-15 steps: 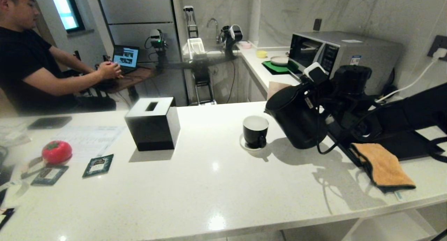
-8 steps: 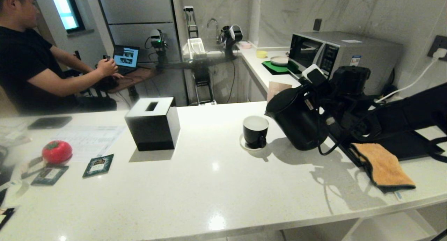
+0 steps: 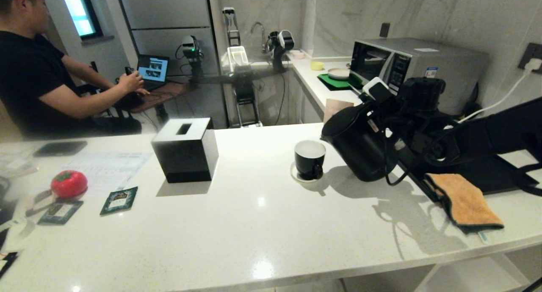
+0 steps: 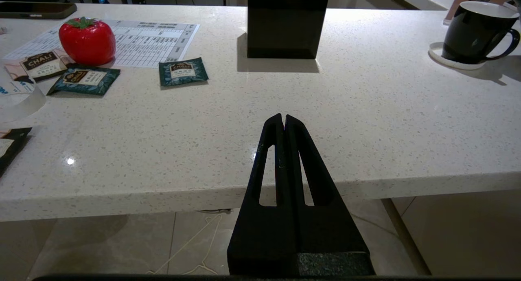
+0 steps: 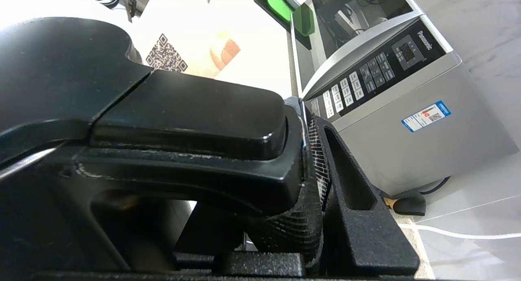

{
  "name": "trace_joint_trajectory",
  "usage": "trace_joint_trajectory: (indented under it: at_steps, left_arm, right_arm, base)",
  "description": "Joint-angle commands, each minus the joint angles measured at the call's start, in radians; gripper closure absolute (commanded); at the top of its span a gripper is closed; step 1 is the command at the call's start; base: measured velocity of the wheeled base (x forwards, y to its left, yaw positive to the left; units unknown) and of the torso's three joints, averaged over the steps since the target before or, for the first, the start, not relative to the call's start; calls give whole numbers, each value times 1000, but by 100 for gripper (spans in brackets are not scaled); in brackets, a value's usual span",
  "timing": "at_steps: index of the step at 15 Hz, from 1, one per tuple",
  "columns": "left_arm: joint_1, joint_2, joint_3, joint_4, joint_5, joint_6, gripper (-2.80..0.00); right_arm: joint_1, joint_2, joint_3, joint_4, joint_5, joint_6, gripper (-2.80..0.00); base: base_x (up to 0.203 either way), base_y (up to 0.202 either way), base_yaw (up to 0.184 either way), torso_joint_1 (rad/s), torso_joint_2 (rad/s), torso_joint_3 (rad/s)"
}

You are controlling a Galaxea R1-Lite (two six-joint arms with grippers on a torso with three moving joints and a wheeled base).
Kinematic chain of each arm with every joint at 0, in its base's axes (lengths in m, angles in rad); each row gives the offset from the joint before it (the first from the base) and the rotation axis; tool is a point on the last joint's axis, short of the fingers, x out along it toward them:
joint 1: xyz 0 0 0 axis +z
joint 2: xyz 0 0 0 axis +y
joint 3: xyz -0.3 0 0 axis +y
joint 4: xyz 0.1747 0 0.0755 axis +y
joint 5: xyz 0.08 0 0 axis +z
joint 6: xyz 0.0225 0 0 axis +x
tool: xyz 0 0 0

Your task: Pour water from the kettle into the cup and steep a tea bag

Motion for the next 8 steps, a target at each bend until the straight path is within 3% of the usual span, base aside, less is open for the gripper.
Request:
trace_joint_trajectory:
  at_steps: [1,8]
  left_arm:
    - [0,2,0,0,0,-1,0]
    - [0,0,0,0,0,-1,0]
  right_arm:
    - [3,-1,-1,5,-2,-9,0]
    - [-2,-23,-3,27,0,-25,0]
  base:
    - [0,0,0,0,0,0]
    - [0,0,0,0,0,0]
